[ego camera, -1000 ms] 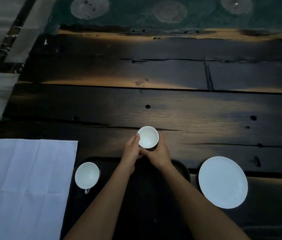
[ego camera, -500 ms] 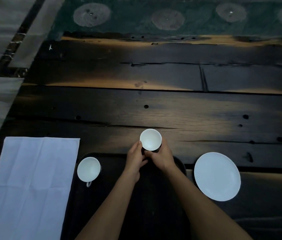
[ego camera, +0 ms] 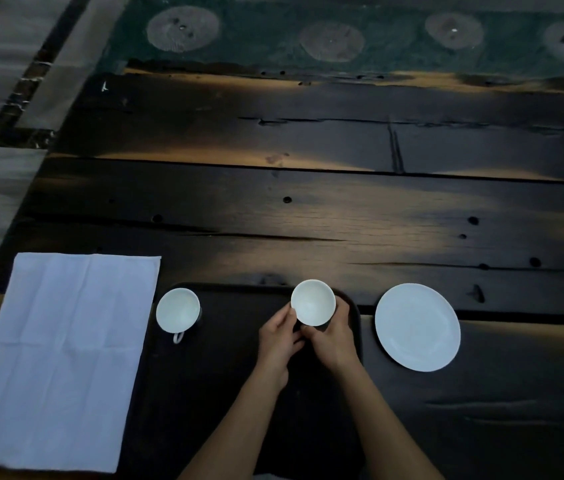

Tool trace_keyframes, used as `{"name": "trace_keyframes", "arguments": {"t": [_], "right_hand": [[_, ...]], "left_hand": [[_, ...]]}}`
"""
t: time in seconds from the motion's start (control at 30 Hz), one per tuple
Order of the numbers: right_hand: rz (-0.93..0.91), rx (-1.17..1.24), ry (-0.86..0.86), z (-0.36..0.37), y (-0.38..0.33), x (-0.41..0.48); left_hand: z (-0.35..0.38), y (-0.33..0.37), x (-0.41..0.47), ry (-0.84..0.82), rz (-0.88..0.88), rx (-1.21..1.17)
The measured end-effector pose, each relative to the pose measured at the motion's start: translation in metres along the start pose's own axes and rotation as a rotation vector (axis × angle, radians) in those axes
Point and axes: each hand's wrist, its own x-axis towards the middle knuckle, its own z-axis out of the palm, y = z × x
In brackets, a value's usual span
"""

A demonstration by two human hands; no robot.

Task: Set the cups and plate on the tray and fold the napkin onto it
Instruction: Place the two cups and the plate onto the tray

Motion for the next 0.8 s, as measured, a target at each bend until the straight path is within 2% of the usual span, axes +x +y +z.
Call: {"name": "trace_keyframes", "arguments": {"t": [0.8], "right_hand": [[0.019, -0.054, 0.022, -0.014, 0.018, 0.002]], "left_hand": [[0.015, -0.020, 0.001, -0.005, -0.041, 0.054]]}}
